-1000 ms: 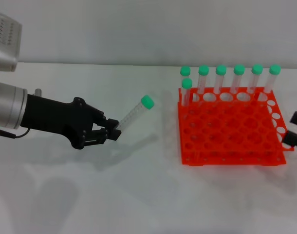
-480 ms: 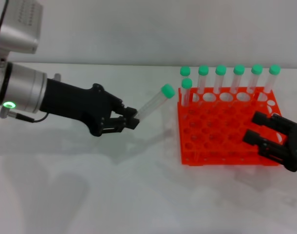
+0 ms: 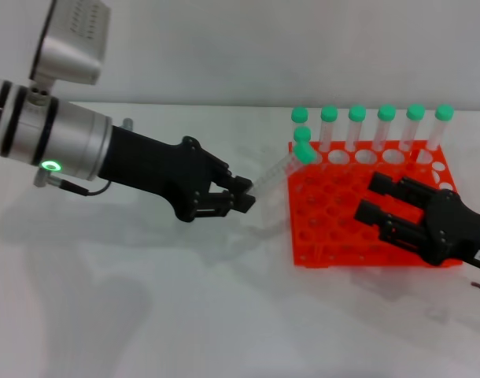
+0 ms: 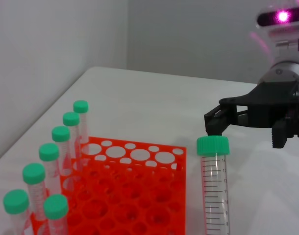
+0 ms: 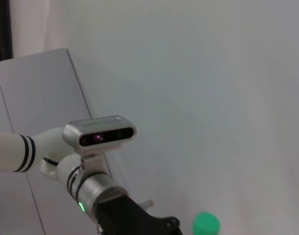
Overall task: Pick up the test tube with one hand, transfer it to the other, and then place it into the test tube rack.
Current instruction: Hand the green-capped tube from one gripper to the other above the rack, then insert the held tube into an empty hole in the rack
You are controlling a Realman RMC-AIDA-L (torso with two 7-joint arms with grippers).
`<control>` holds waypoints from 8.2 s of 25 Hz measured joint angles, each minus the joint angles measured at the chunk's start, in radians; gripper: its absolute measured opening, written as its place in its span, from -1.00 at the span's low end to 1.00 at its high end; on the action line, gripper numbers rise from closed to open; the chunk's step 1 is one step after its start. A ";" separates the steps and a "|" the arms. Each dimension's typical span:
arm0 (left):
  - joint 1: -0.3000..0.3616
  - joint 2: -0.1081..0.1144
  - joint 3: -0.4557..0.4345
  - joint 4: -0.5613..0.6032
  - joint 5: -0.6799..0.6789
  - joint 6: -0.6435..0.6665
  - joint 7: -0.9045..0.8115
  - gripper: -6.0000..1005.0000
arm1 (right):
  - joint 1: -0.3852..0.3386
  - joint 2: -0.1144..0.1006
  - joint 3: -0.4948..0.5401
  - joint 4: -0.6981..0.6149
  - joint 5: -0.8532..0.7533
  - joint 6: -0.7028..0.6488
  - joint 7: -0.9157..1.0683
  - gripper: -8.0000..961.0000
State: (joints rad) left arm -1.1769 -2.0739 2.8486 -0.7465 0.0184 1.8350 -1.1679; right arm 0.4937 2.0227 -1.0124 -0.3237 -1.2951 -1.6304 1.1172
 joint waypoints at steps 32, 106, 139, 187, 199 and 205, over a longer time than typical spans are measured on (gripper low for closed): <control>-0.058 -0.002 0.000 0.192 0.023 -0.126 -0.001 -0.61 | 0.069 0.005 -0.003 0.063 0.018 0.045 -0.037 0.22; 0.211 0.000 -0.002 0.033 -0.331 -0.111 0.007 0.75 | 0.083 0.000 -0.026 0.078 0.075 0.159 -0.063 -0.56; 0.837 -0.007 -0.005 0.473 -1.059 -0.218 0.481 0.78 | 0.152 0.005 -0.116 0.048 0.250 0.451 -0.168 -0.56; 0.847 -0.008 -0.005 0.507 -1.052 -0.235 0.490 0.78 | 0.226 0.005 -0.292 0.034 0.303 0.629 -0.228 -0.56; 0.849 -0.008 -0.005 0.517 -1.052 -0.235 0.490 0.78 | 0.256 0.005 -0.365 0.023 0.303 0.682 -0.222 -0.53; 0.851 -0.008 -0.005 0.518 -1.051 -0.235 0.490 0.78 | 0.271 0.005 -0.401 0.021 0.302 0.711 -0.213 -0.49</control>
State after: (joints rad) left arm -0.3255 -2.0815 2.8440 -0.2289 -1.0325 1.6000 -0.6780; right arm 0.7649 2.0279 -1.4130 -0.3028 -0.9926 -0.9196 0.9044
